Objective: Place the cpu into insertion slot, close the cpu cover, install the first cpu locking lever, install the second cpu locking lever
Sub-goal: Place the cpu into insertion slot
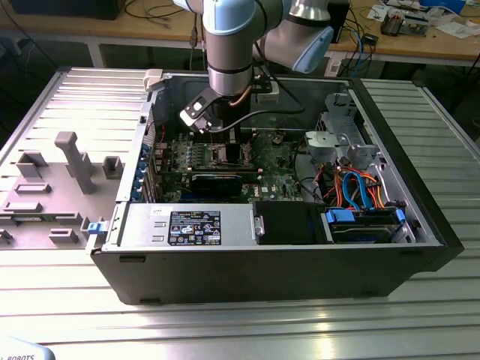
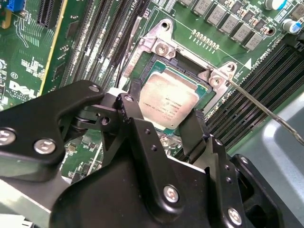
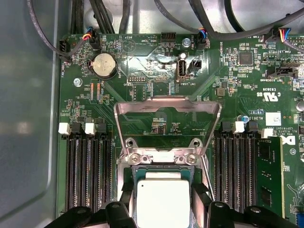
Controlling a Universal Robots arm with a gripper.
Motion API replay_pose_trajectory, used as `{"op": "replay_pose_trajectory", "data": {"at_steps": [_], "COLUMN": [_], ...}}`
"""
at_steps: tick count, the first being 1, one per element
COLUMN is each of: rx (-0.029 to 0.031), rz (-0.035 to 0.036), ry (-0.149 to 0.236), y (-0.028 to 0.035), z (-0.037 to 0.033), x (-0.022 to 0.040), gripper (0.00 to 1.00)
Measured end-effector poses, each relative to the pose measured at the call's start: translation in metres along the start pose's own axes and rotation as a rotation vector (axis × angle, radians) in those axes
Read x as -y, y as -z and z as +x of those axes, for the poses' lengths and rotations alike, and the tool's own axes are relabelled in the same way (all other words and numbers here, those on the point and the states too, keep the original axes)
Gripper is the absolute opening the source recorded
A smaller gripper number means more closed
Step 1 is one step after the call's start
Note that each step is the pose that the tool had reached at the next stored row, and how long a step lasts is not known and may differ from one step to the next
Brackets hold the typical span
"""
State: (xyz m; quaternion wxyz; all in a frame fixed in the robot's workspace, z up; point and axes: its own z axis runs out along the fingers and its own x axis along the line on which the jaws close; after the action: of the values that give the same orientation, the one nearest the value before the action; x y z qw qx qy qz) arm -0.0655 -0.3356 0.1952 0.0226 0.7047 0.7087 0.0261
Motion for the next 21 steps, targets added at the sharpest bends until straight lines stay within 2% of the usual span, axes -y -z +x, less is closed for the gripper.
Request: {"op": "replay_pose_trajectory", "data": {"at_steps": [3,4,9,16,17,19,21], "rx": [-0.0008,-0.0004,0.0005,0.0004,0.0004,0.0001,0.0003], "rz": [-0.0011,-0.0007,-0.0001,0.0024,0.004,0.0088,0.009], "ry": [0.0,0.0,0.0,0.0,0.0,0.0,0.0], "y": [-0.0005,-0.0004,0.0031,0.0173,0.0196,0.0207,0.0207], "z": [0.0002,0.0001,0.0,0.0001,0.0001,0.0002,0.0001], "x": [-0.0003,-0.0005,-0.0008,-0.0018,-0.002,-0.0026,-0.0026], "gripper": [0.58,0.64,0.64,0.64,0.63,0.5,0.38]}}
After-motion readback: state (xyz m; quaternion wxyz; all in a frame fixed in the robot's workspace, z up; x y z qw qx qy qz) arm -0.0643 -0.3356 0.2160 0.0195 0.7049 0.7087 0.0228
